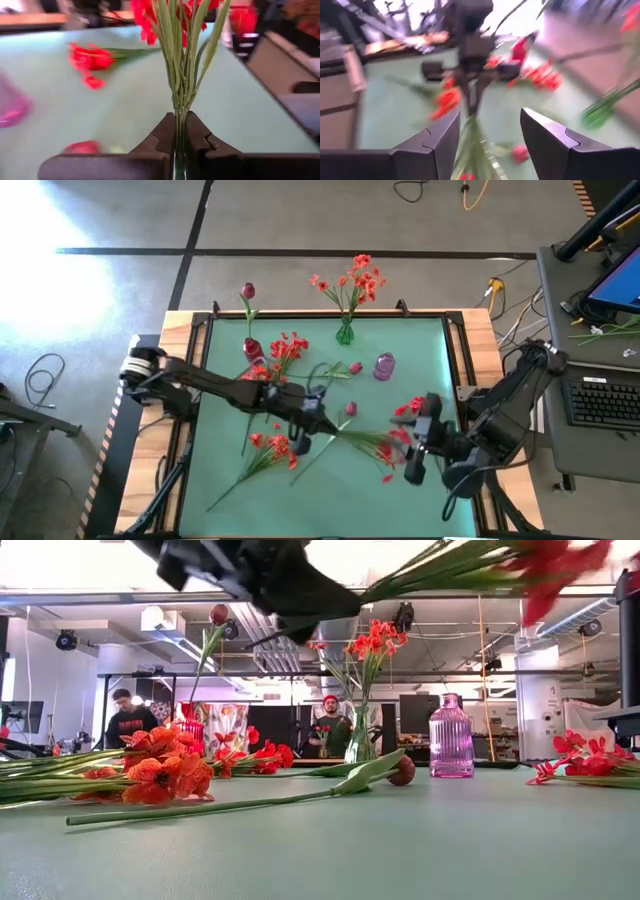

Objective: Sort flowers into vase by color
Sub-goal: Put the bottom red flowers into the violet flower vase

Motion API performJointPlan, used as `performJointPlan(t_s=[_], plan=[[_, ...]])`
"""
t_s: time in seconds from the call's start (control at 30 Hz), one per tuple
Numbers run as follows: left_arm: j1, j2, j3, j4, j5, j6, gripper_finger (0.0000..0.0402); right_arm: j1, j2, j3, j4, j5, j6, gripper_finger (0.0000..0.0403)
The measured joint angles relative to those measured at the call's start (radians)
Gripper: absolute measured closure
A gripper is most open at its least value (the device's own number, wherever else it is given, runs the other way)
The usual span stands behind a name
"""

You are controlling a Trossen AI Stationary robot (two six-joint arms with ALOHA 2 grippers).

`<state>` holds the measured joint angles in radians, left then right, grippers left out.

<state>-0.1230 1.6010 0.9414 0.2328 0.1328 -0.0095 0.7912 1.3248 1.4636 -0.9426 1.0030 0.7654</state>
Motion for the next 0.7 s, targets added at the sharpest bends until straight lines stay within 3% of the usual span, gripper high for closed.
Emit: performJointPlan(t_s=[0.1, 0.27, 0.4, 0.5, 0.7], plan=[[0.034, -0.086, -0.053, 0.022, -0.049, 0.021, 0.0402, -0.019, -0.024, -0.009, -0.013, 0.100, -0.099, 0.0202], [0.135, -0.204, -0.119, 0.020, -0.056, 0.027, 0.0402, -0.086, -0.054, -0.010, -0.056, 0.161, -0.183, 0.0202], [0.202, -0.277, -0.172, 0.083, -0.055, 0.025, 0.0402, -0.160, -0.063, -0.010, -0.057, 0.176, -0.279, 0.0202], [0.209, -0.321, -0.204, 0.141, -0.047, 0.027, 0.0402, -0.213, -0.062, -0.011, -0.069, 0.179, -0.445, 0.0202], [0.214, -0.427, -0.235, 0.148, -0.194, 0.047, 0.0402, -0.272, -0.058, -0.011, -0.091, 0.139, -0.468, 0.0202]])
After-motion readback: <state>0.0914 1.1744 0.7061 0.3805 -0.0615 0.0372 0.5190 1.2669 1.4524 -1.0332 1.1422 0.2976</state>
